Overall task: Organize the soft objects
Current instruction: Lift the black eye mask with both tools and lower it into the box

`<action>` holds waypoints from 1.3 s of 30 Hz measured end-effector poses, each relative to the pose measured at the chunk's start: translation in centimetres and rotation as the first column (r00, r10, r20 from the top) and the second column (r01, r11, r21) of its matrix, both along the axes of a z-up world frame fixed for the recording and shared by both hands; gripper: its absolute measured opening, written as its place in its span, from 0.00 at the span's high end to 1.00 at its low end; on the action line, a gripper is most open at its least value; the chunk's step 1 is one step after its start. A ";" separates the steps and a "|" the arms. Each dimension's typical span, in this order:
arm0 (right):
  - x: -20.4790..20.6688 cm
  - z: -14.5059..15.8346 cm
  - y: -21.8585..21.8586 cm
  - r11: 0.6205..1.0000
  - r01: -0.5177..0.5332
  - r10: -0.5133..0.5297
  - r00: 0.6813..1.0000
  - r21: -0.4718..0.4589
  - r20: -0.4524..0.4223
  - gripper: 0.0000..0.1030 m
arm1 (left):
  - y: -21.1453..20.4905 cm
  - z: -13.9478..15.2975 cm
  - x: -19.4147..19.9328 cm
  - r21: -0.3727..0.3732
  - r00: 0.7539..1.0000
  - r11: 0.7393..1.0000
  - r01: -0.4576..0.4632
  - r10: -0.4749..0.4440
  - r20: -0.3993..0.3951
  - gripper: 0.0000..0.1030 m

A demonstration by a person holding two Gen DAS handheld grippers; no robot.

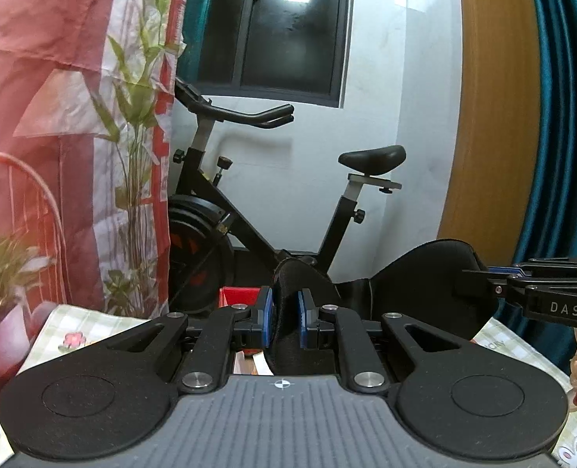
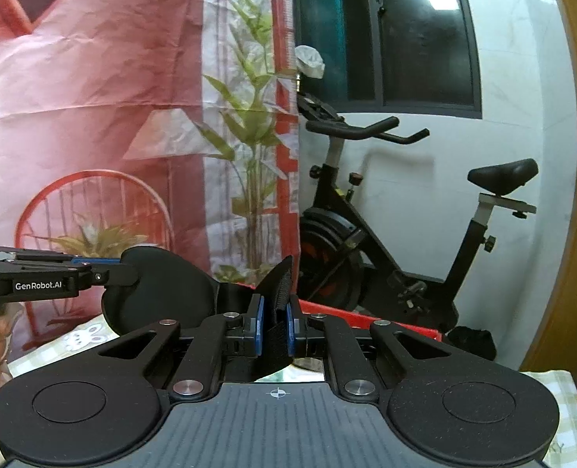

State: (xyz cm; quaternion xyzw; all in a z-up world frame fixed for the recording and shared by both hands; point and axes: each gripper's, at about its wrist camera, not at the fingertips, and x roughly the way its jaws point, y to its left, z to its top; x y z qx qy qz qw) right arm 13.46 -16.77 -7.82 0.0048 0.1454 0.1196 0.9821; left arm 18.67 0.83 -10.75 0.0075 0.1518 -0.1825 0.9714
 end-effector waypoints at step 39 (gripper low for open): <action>11.2 -8.7 -2.1 0.993 0.106 -0.116 0.944 -0.048 -0.309 0.82 | -2.2 -4.9 11.5 0.170 0.962 0.984 0.046 0.003 -0.274 0.70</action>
